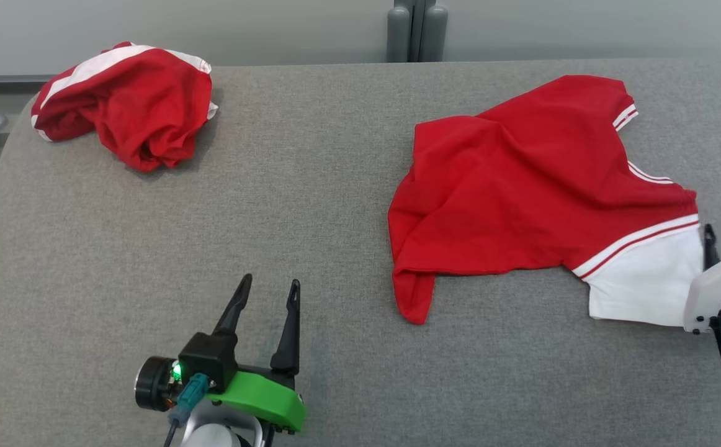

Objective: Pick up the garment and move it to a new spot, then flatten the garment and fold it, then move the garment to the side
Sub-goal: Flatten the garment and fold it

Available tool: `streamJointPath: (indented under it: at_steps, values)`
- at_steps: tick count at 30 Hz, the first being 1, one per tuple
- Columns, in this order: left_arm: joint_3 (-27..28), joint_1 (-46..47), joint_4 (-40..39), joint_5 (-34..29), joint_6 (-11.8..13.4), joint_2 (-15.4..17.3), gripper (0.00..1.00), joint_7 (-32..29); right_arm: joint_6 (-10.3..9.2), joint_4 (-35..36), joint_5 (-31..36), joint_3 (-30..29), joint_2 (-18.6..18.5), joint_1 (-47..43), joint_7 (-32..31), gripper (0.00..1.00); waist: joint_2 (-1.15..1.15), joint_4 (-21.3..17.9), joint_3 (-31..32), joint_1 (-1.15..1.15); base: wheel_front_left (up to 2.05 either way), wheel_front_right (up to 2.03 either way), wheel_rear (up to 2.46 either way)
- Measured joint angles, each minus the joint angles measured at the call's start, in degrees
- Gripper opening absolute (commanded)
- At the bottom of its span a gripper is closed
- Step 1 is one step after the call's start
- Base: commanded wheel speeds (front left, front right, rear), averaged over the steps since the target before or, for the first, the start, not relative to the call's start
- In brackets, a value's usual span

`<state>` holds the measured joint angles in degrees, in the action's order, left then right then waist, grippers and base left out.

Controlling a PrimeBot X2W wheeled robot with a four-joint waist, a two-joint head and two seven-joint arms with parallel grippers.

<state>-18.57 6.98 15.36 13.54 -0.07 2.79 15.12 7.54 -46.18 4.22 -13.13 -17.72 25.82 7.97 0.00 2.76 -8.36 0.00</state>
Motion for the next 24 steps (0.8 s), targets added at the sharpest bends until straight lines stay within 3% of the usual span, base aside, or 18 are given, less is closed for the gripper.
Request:
streamJointPath:
  at_steps: [6, 12, 24]
  values:
    - [-5.73, 0.38, 2.20, 1.68, -1.68, 0.02, 1.00, 0.01, 0.00, 5.89, 0.78, -0.85, 4.23, -1.47, 3.10, 1.00, 0.00, -1.16, 0.99, 0.00, 0.00, 0.00, 0.00]
    - [-13.37, 4.15, 10.46, 4.43, -3.19, -0.04, 1.00, 0.00, 0.00, 14.01, 0.44, 2.50, 8.48, -3.46, 3.55, 1.00, 0.00, -3.86, 1.21, 0.00, 0.00, 0.00, 0.00]
    - [-16.35, 14.68, 23.86, 8.59, -1.90, -0.07, 1.00, 0.00, 0.00, 25.75, -3.68, 8.89, 10.90, -6.42, 1.19, 1.00, 0.00, -11.85, -1.85, 0.00, 0.00, 0.00, 0.00]
